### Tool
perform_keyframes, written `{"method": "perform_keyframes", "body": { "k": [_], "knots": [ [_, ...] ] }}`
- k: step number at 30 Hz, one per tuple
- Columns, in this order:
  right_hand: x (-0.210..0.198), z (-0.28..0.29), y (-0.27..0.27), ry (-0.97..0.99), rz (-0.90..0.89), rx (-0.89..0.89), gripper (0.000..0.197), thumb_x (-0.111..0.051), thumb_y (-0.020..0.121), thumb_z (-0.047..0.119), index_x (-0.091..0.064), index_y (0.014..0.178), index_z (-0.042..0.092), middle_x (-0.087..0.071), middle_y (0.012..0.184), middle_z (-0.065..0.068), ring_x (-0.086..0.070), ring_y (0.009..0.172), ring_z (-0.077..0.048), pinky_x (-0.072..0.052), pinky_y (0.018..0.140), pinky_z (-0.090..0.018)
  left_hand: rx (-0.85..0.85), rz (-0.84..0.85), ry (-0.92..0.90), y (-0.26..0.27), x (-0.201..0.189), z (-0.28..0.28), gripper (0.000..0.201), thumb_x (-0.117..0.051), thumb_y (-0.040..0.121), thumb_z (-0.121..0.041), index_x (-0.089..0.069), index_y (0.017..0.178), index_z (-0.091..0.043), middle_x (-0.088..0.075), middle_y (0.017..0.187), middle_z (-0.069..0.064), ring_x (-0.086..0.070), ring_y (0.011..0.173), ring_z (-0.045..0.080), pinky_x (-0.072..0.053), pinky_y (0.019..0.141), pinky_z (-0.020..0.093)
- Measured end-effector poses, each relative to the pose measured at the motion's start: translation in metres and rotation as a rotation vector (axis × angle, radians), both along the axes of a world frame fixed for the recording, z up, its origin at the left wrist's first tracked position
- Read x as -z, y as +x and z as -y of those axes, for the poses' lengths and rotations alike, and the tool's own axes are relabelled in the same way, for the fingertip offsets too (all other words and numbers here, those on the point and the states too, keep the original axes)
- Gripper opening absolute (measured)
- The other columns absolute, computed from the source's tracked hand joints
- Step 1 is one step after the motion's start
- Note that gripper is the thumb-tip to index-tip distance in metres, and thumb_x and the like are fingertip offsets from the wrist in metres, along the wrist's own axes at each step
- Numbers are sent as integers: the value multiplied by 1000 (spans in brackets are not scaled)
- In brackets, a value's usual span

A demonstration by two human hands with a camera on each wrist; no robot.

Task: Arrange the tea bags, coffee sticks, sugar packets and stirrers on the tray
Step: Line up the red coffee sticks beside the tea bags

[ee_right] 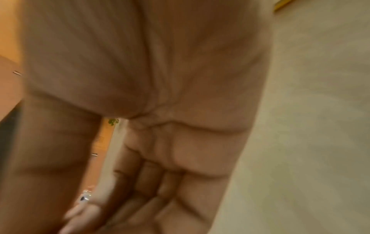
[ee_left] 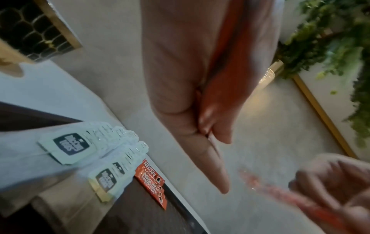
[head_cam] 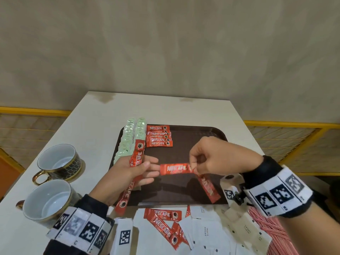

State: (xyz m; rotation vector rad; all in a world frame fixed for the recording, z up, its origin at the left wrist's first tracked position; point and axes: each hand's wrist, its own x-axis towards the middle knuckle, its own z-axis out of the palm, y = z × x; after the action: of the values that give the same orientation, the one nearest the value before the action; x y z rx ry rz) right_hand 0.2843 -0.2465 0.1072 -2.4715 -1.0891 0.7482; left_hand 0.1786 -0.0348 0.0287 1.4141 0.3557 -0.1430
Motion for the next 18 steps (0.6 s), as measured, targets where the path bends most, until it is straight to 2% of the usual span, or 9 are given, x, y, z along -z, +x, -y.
{"method": "perform_keyframes", "body": {
  "k": [2,4,5,7,10,11,13,16,18],
  "knots": [
    [-2,-4,-1,-80,-17,-55,10,-65,82,10,-70,73,13,-70,70,3,-64,66,-8,-55,71,-30,-4,-9,67,1,3,5,19,-51,97,-14,-68,106,-12,-75,100,6,-73,88,16,-59,75,26],
    [-2,-8,1,-109,36,-43,11,-62,78,9,-68,69,11,-68,68,-3,-61,62,-14,-54,70,-38,-5,-3,138,5,4,10,20,-51,98,-16,-69,105,-14,-76,98,4,-70,71,7,-56,64,21],
    [-2,-9,2,-112,30,-42,11,-62,77,9,-67,68,11,-68,69,-4,-58,61,-13,-53,68,-38,4,5,196,6,5,12,20,-51,98,-18,-70,105,-15,-76,96,1,-64,61,3,-51,58,18],
    [-3,-11,2,-111,-37,-68,10,-63,79,9,-68,71,11,-67,69,-4,-55,61,-8,-47,64,-31,42,25,303,7,6,14,20,-52,98,-22,-69,107,-19,-76,93,-5,-54,52,-1,-45,53,15],
    [-2,-10,4,-24,-92,-53,8,-64,82,6,-70,78,8,-63,65,6,-52,56,1,-42,59,-15,164,26,386,7,7,17,17,-56,95,-28,-69,106,-25,-72,77,-13,-51,52,0,-41,51,13],
    [-1,-8,6,13,-94,-44,7,-64,83,6,-70,80,8,-64,67,7,-54,57,2,-43,61,-15,206,16,398,6,6,18,15,-57,94,-28,-69,104,-25,-70,71,-15,-51,53,2,-41,51,13],
    [4,-5,10,66,-89,-27,5,-66,85,8,-69,82,9,-65,71,8,-56,62,2,-46,67,-18,253,7,400,5,6,21,13,-60,93,-28,-68,100,-21,-74,77,-11,-53,58,7,-41,52,16],
    [14,2,16,224,-71,106,8,-65,87,7,-68,80,11,-63,68,11,-55,59,4,-42,60,-14,139,-1,408,6,9,22,12,-63,91,-26,-69,96,-18,-76,85,-4,-59,63,8,-43,53,16],
    [20,7,17,436,-116,290,12,-65,88,2,-67,78,10,-65,67,5,-58,59,-3,-47,58,-18,-20,-21,356,7,12,20,12,-64,90,-25,-68,99,-18,-77,85,-4,-65,65,13,-45,55,18]
  ]
}}
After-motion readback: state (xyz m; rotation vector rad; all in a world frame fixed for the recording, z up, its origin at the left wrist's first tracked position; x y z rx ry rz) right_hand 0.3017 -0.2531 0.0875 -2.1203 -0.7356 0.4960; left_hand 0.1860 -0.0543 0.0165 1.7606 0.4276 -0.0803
